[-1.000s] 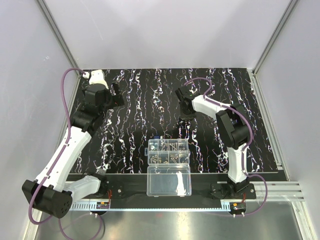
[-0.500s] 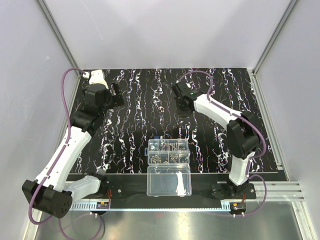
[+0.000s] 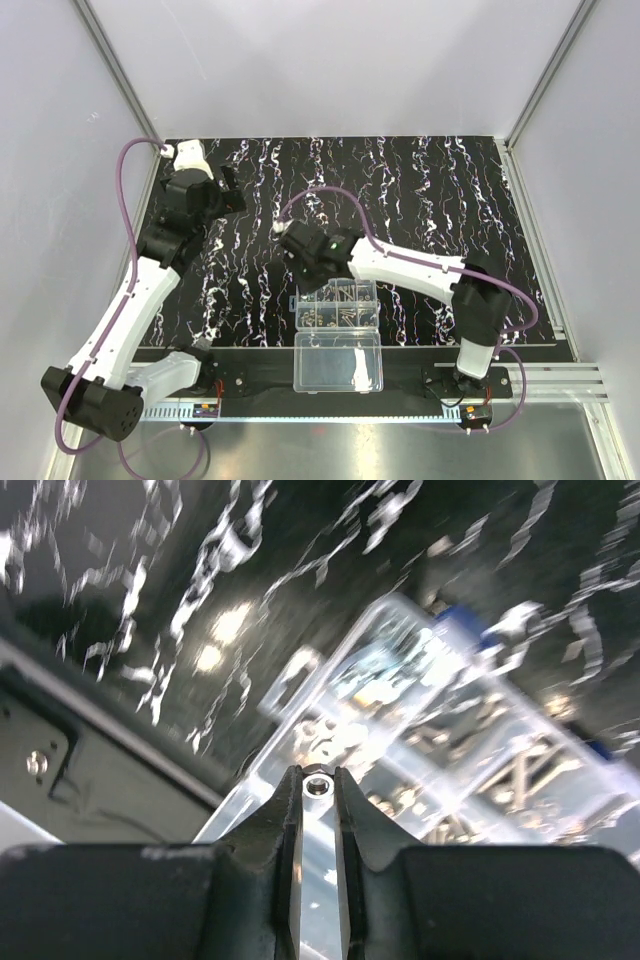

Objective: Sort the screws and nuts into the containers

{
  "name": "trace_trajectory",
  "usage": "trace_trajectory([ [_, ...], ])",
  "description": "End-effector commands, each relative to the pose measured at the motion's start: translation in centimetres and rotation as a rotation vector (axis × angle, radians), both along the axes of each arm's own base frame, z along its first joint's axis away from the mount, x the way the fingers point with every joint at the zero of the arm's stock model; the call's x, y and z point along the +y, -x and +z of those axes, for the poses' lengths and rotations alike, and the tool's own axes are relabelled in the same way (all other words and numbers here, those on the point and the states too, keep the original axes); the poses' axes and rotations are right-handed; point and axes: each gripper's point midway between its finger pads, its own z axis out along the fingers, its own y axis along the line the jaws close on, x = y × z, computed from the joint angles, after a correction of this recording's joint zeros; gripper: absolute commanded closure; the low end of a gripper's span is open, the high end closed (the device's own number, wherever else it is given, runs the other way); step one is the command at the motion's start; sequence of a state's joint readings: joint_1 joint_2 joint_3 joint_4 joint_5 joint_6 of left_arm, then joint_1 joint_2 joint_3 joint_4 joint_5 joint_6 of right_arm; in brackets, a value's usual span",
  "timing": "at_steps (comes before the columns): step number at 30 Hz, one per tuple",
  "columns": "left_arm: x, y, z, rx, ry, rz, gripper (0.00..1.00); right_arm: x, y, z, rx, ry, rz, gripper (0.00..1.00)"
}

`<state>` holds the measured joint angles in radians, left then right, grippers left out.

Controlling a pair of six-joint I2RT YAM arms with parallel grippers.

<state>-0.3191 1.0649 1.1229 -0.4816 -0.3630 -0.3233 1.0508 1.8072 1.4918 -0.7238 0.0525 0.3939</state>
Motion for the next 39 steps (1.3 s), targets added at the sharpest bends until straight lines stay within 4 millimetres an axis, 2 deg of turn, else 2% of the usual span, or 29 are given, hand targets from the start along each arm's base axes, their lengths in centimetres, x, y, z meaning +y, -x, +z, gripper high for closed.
trace_trajectory([
  [1, 0.5, 0.3, 3.1, -0.090, 0.032, 0.026, 0.01, 1.0, 2.2, 1.0, 0.007, -0.044, 0.035, 1.00],
  [11, 0.6, 0.6, 3.8, -0.115, 0.042, 0.030, 0.01, 0.8, 3.6, -3.1, 0.065, 0.016, 0.012, 1.00],
  [15, 0.6, 0.5, 3.6, -0.108, 0.040, 0.029, 0.01, 1.5, 3.6, -3.1, 0.065, 0.002, 0.028, 0.99],
  [19, 0.6, 0.6, 3.7, -0.109, 0.041, 0.029, 0.01, 1.6, 3.5, -3.1, 0.057, 0.004, 0.025, 0.92],
  [28, 0.5, 0.6, 3.7, -0.111, 0.043, 0.023, 0.01, 1.0, 3.3, -2.7, 0.041, 0.016, 0.010, 0.65],
  [31, 0.4, 0.6, 3.7, -0.111, 0.046, 0.019, 0.01, 0.9, 3.0, -2.0, 0.023, 0.017, 0.006, 0.45],
  [33, 0.4, 0.6, 3.6, -0.109, 0.045, 0.019, 0.01, 0.9, 2.5, -0.8, -0.003, 0.001, -0.002, 0.39],
  [35, 0.4, 0.6, 3.8, -0.112, 0.046, 0.019, 0.01, 0.6, 1.9, 0.5, -0.042, 0.001, -0.017, 0.30],
  [38, 0.3, 0.6, 3.8, -0.114, 0.050, 0.012, 0.01, -1.7, -1.9, 3.6, -0.141, -0.021, -0.120, 0.11],
  [39, 0.2, 0.7, 3.8, -0.114, 0.051, 0.007, 0.01, -2.4, -2.9, 5.7, -0.165, -0.072, -0.147, 0.05],
])
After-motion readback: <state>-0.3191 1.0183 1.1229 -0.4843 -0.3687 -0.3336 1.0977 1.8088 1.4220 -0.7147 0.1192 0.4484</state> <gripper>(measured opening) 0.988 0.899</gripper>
